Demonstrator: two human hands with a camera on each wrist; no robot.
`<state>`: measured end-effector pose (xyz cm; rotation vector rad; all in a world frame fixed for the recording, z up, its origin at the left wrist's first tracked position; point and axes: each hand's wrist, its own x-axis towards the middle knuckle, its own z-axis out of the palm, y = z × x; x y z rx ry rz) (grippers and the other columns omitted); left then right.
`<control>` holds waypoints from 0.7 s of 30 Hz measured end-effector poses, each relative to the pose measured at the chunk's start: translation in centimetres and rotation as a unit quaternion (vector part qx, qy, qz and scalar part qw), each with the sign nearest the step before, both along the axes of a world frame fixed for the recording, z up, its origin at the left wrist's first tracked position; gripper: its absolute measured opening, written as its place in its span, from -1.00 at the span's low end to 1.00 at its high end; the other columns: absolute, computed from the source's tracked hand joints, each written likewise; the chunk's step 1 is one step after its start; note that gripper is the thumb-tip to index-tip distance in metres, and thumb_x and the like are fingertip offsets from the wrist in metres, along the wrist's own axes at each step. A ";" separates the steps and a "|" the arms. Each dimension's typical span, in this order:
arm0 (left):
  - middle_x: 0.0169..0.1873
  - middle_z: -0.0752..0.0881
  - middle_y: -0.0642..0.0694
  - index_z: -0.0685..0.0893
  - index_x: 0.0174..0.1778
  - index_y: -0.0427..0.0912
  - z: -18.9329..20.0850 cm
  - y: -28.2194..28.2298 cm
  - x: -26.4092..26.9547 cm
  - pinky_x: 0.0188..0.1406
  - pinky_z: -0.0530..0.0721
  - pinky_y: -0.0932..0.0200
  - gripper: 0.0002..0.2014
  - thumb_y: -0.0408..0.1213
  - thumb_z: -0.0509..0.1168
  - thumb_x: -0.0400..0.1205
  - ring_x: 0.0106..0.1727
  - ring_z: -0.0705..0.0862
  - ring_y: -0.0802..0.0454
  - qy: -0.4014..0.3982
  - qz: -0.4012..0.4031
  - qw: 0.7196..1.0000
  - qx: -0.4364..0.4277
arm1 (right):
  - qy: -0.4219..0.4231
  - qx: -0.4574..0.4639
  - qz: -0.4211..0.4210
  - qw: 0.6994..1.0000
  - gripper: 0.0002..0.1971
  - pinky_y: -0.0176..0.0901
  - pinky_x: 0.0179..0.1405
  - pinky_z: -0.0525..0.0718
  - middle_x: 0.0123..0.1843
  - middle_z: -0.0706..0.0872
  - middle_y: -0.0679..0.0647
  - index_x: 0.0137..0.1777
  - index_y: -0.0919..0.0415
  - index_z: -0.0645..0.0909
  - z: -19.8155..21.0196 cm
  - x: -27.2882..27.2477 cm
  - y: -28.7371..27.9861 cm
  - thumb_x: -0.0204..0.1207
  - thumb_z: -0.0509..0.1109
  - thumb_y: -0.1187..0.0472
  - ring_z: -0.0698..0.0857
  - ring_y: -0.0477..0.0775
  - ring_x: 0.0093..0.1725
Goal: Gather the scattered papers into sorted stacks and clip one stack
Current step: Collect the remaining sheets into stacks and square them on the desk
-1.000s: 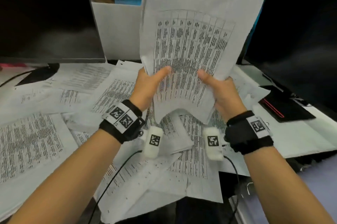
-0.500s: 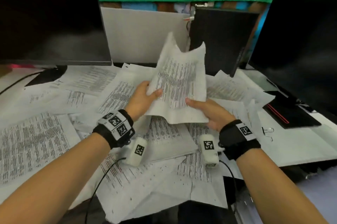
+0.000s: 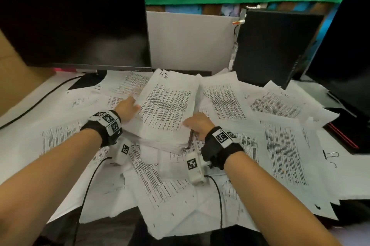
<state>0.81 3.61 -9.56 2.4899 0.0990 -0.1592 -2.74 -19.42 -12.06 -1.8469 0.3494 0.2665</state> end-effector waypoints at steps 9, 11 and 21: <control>0.35 0.55 -0.40 0.45 0.40 -0.46 -1.8 -0.2 0.4 0.22 0.49 0.02 -0.64 -0.43 0.17 0.69 0.34 0.54 -0.30 -0.055 0.034 0.998 -0.023 | 0.012 0.080 -0.043 0.996 -0.58 -0.09 0.11 0.63 0.34 0.64 0.29 0.46 0.39 0.48 -0.5 0.1 1.5 0.61 0.36 0.36 0.67 0.23 0.21; 0.28 0.63 -0.33 0.53 0.36 -0.41 -1.3 0.3 0.0 0.11 0.50 0.09 -0.68 -0.45 0.15 0.69 0.25 0.59 -0.23 -0.096 0.038 0.992 -0.066 | -0.024 0.117 -0.035 0.992 -0.60 0.04 0.24 0.67 0.36 0.64 0.26 0.45 0.32 0.46 -0.2 -0.3 0.8 0.63 0.33 0.42 0.66 0.25 0.25; 0.27 0.63 0.01 0.36 0.43 -0.19 7.2 -2.5 -3.9 0.31 0.60 0.10 -0.58 -0.17 0.26 0.68 0.27 0.65 0.13 -0.199 -0.038 0.855 -0.477 | -0.235 0.180 0.049 0.954 -0.32 0.23 0.36 0.64 0.39 0.70 0.03 0.57 0.00 0.36 8.1 -3.1 -4.0 0.50 0.55 0.05 0.71 0.09 0.34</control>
